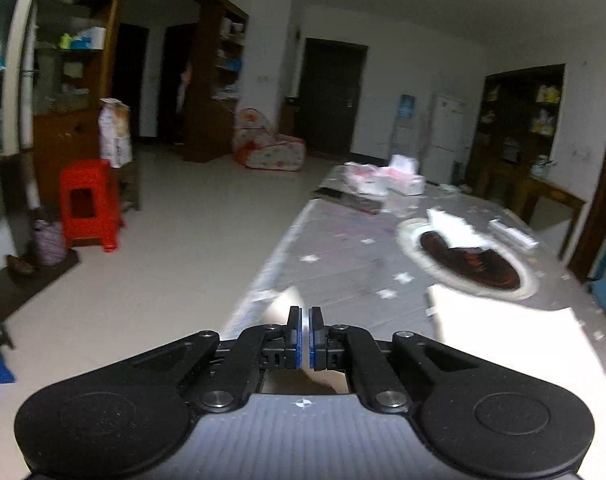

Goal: Fold clothes

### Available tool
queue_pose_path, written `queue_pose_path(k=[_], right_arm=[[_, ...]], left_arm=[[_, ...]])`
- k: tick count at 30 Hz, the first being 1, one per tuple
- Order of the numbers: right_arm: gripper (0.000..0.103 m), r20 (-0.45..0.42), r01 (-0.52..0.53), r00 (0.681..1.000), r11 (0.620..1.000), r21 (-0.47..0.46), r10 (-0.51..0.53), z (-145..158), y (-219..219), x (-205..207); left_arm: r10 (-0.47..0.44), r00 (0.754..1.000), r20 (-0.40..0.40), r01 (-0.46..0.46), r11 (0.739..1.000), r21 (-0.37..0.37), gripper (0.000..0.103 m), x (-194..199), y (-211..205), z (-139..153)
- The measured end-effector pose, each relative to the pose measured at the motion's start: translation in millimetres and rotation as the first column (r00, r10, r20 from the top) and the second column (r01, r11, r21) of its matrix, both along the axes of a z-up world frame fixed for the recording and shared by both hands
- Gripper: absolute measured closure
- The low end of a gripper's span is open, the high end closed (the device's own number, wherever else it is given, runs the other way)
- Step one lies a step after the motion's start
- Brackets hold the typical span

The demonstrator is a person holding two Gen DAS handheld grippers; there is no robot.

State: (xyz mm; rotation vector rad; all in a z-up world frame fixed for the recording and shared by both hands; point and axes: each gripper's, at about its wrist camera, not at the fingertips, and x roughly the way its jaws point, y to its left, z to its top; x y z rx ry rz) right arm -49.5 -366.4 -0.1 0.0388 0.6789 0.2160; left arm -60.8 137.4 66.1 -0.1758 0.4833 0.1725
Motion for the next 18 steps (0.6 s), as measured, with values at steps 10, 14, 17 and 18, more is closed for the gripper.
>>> queue_pose_path(k=[10,14,17,18], right_arm=[[0.05,0.003,-0.008,1.0,1.0,-0.014,0.008,0,2,0],[0.043,0.002,-0.018,1.0,1.0,-0.017,0.018,0,4,1],[0.036,0.004,-0.028,1.0,0.999,-0.032,0.028,-1,9,2],[0.035,0.004,-0.03,1.0,0.999,-0.036,0.03,-1,11,2]], left_arm=[[0.156,0.97,-0.187,-0.146,0.987,0.065,0.1,-10,43,-53],[0.077,0.983,-0.164,-0.077,0.997,0.01,0.099,-16,25,-42],[-0.056,0.988,-0.142,0.052,0.998,-0.029,0.099,-13,-9,-35],[-0.09,0.986,-0.14,0.085,0.995,-0.042,0.099,-10,-18,-34]])
